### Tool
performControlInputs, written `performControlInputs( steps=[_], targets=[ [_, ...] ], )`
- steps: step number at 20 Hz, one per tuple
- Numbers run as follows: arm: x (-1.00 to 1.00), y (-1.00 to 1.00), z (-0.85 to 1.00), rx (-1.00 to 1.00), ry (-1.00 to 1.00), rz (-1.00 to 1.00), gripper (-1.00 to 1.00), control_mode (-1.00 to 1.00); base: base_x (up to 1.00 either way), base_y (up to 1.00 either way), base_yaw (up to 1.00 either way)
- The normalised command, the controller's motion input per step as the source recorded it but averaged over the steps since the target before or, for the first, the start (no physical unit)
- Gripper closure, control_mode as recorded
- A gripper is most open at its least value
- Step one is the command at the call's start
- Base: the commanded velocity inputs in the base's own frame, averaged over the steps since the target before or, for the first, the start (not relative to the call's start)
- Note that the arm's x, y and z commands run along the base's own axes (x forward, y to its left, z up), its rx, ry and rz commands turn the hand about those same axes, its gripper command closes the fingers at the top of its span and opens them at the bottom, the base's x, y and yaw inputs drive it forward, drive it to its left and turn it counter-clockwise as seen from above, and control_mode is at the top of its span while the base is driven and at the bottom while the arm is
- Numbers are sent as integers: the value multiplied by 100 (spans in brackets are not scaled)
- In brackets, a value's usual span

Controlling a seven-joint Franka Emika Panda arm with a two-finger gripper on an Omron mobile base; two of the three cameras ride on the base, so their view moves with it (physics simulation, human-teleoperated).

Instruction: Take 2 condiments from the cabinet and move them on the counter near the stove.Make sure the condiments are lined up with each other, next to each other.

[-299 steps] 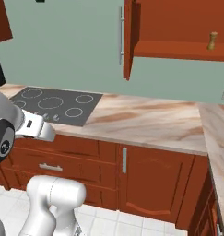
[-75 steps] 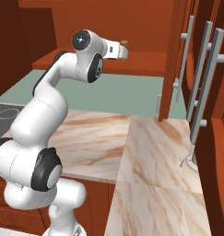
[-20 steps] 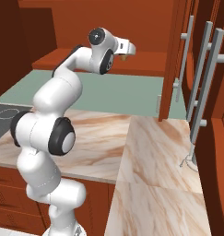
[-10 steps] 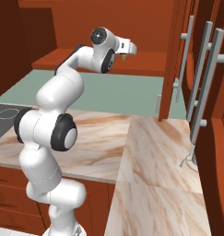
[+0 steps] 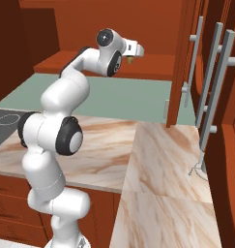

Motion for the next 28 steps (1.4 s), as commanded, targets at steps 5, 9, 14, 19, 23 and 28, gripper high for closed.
performControlInputs(
  steps=[5, 9, 14, 19, 23, 28],
  targets=[
    [10, 0, -3, 0, 0, 0, -100, -100, 0, 0, 0],
    [10, -1, -3, 0, 0, 0, -100, -100, 0, 0, 0],
    [12, -4, -3, 0, 0, 0, -100, -100, 0, 0, 0],
    [13, -5, -3, 0, 0, 0, -100, -100, 0, 0, 0],
    [13, -3, 0, 0, 0, 0, -100, -100, 0, 0, 0],
    [10, -4, 0, 0, 0, 0, -100, -100, 0, 0, 0]
  ],
)
